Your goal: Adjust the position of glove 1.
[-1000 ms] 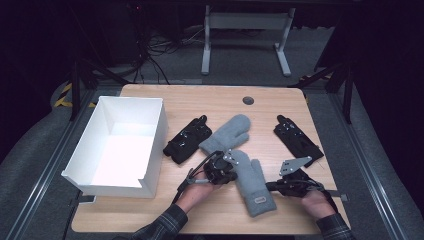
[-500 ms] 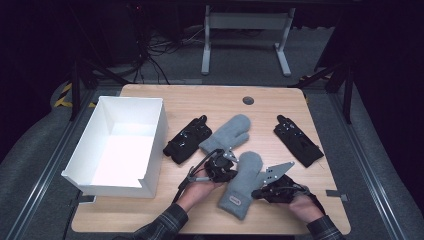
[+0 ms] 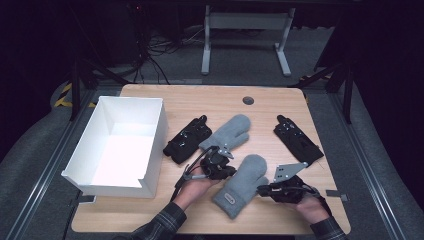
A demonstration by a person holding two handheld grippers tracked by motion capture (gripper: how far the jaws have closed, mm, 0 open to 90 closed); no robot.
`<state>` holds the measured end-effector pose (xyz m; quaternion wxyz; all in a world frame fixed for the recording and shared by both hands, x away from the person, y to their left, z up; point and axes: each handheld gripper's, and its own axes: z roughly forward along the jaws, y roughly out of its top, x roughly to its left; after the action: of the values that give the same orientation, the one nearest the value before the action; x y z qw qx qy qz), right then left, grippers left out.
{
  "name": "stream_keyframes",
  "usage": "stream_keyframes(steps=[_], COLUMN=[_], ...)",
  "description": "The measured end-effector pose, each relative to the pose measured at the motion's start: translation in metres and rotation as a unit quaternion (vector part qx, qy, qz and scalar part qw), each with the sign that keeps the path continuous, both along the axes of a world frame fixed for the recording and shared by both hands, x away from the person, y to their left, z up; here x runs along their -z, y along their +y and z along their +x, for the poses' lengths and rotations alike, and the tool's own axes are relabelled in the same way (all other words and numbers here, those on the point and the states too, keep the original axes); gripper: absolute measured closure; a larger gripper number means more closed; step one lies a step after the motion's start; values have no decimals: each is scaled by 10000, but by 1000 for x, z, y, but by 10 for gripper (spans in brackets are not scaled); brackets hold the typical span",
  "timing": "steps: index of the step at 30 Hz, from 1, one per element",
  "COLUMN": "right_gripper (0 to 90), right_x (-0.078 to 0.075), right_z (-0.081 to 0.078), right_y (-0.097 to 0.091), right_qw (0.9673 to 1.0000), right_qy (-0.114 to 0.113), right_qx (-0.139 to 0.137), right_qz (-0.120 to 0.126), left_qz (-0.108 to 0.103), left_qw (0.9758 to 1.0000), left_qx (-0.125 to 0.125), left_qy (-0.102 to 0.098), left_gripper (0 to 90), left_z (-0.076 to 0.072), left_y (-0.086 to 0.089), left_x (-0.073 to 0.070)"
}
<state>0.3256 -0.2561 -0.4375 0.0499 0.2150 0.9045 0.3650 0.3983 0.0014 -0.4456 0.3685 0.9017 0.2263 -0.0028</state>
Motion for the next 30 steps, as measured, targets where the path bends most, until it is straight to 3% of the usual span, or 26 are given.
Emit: stream_keyframes(steps=[5,6,7,9,10,11,12,14,18,20,23,30], right_gripper=[621,621,582,458,458,416,346,293,217,205,170,157], right_x=[3,3,4,9,9,12,16,19,27,29,31,32], right_z=[1,1,2,4,4,4,6,9,16,17,17,18], right_y=[-20,-20,-24,-35,-35,-38,-46,-53,-65,-69,-70,-71], right_qw=[9977,9977,9964,9923,9923,9900,9857,9817,9732,9710,9699,9699], right_qy=[-225,-225,-249,-277,-277,-367,-448,-499,-554,-536,-612,-597], right_qx=[633,633,810,1203,1203,1359,1622,1834,2224,2330,2358,2359], right_qz=[-38,-38,-31,-35,-35,-61,-118,-133,-182,-75,-38,3], left_qz=[83,83,45,162,162,309,248,155,269,199,321,343], left_qw=[9997,9997,9995,9992,9992,9985,9982,9980,9966,9960,9952,9945], left_qx=[-203,-203,-284,-329,-329,-342,-413,-471,-594,-644,-668,-757], left_qy=[-45,-45,-99,-138,-138,-296,-345,-379,-513,-582,-642,-635], left_gripper=[702,675,675,595,560,560,511,473,417,428,428,429], left_z=[3,3,5,7,7,9,8,12,20,24,33,53], left_y=[10,10,13,15,15,19,20,27,32,34,36,35], left_x=[-5,-5,-6,-9,-9,-14,-15,-19,-23,-24,-23,-20])
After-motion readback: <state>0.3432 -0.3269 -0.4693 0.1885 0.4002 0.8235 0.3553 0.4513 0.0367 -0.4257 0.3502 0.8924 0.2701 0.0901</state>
